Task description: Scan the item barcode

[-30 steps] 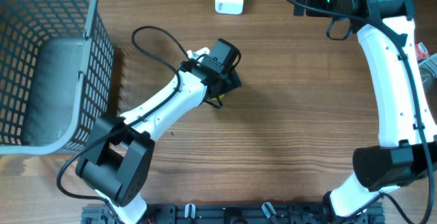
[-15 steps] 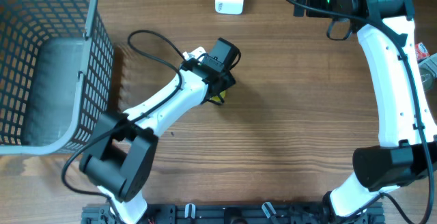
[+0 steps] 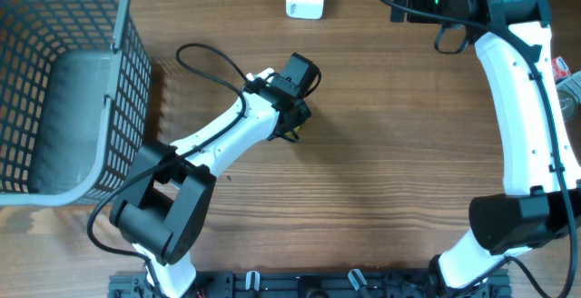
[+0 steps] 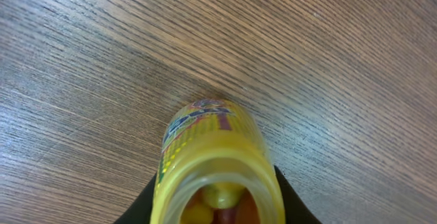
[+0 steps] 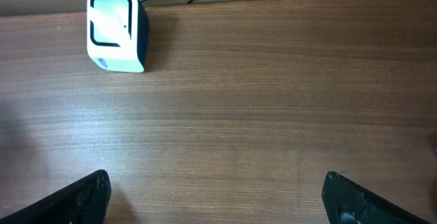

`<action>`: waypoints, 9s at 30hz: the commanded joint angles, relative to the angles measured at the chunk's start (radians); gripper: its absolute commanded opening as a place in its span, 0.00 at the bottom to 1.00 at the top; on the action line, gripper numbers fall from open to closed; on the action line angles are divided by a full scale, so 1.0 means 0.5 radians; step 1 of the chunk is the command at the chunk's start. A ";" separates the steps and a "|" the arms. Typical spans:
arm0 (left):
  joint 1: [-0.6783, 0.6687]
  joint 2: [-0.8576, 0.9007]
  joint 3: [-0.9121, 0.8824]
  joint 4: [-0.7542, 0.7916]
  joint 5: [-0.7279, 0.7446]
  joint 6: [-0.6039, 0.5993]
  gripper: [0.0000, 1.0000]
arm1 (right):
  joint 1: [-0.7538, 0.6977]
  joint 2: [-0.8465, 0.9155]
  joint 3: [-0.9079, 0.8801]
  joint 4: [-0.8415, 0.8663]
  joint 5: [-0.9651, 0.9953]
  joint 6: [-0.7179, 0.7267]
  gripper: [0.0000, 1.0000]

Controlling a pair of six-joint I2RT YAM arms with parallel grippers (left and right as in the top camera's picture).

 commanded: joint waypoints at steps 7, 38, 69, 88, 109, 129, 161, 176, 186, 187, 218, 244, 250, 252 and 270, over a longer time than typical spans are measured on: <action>0.017 0.015 -0.009 -0.062 0.016 0.338 0.58 | 0.011 0.019 0.004 0.001 -0.005 -0.022 1.00; 0.018 0.014 -0.009 -0.085 0.017 0.340 0.50 | 0.011 0.019 0.004 -0.002 -0.005 -0.023 1.00; 0.005 -0.218 -0.008 -0.025 0.077 2.387 0.61 | 0.011 0.019 0.004 0.005 -0.005 -0.023 1.00; 0.002 -0.218 -0.008 0.026 0.085 0.443 1.00 | 0.011 0.019 0.004 0.003 -0.005 -0.023 1.00; -0.010 -0.124 -0.009 -0.159 0.010 -0.203 1.00 | 0.011 0.019 0.004 -0.010 -0.080 -0.026 1.00; -0.010 -0.058 -0.009 -0.053 0.037 -0.194 0.64 | 0.011 0.019 0.004 -0.010 -0.080 -0.026 1.00; -0.006 -0.060 -0.008 -0.082 0.098 1.469 0.55 | 0.011 0.019 0.004 -0.010 -0.080 -0.027 1.00; -0.006 -0.069 -0.008 -0.060 -0.014 1.718 1.00 | 0.011 0.019 0.004 -0.010 -0.080 -0.027 1.00; -0.021 -0.569 -0.008 0.069 0.117 1.487 1.00 | 0.011 0.019 0.004 -0.011 -0.081 -0.027 1.00; -0.021 -0.612 -0.008 0.071 0.127 1.485 1.00 | 0.011 0.019 0.004 -0.014 -0.080 -0.027 1.00; -0.019 -1.915 -0.008 -0.513 -0.936 1.308 1.00 | 0.739 0.471 -0.233 -0.335 -0.558 -0.289 0.99; -0.019 -2.082 -0.009 -0.855 -1.088 1.308 1.00 | 1.178 0.802 -0.294 -0.177 -0.272 -0.497 1.00; -0.019 -2.082 -0.008 -0.876 -1.118 1.308 1.00 | 1.176 0.843 -0.294 -0.085 -0.121 -0.499 1.00; -0.019 -2.082 -0.009 -0.876 -1.118 1.308 1.00 | 1.174 0.844 -0.294 -0.008 -0.122 -0.515 1.00; -0.019 -2.082 -0.009 -0.893 -1.156 1.308 1.00 | 1.174 0.900 -0.294 0.096 -0.228 -0.550 0.95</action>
